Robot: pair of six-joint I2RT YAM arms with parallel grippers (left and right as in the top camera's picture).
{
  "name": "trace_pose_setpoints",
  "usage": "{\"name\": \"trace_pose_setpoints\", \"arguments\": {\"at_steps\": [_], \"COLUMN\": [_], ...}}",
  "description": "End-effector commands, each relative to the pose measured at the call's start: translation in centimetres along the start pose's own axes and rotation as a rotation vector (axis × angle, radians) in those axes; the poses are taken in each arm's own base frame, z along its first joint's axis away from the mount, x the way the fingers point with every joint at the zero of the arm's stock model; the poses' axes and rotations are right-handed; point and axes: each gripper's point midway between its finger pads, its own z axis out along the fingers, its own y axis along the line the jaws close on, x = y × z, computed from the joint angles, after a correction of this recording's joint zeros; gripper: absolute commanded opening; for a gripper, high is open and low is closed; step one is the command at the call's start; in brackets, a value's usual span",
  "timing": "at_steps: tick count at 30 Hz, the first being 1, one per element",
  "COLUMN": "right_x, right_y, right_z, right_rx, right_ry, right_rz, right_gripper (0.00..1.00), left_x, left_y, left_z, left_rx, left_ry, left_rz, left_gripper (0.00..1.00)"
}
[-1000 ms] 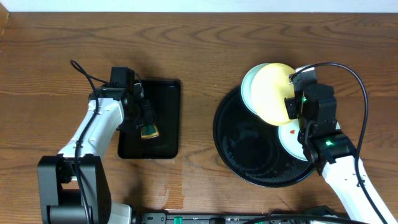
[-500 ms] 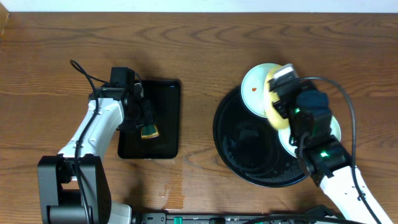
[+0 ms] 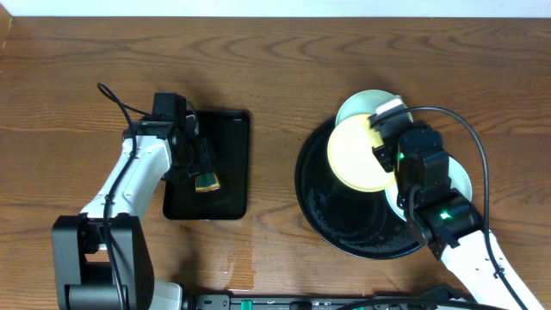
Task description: Clean dirty plates on tray and stack at the side
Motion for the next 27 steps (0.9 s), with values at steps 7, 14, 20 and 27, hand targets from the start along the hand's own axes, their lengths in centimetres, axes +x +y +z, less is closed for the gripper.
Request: {"name": "trace_pose_setpoints", "arguments": {"at_steps": [7,14,20,27], "right_x": [3.2,4.6,5.5,9.5], "right_y": [1.2,5.1,4.5,3.3], "right_z": [1.8,1.2,1.7,3.8], "right_rx": [-0.119,-0.331,-0.295,-0.248], "right_ry": [0.113,0.178,0.209,0.354], "right_rz": [0.236,0.232,0.231,0.345], "right_gripper": [0.4,0.99,0.99,0.97], "left_x": [0.1,0.1,0.1,0.1], "left_y": [0.5,0.5,0.5,0.5], "left_z": [-0.1,-0.1,-0.1,-0.1], "left_rx": [-0.014,-0.014,-0.014,-0.014], "left_ry": [-0.003,-0.002,-0.003,-0.003], "left_rz": [0.007,0.007,0.007,0.006], "left_gripper": [0.59,0.59,0.59,0.59]}}
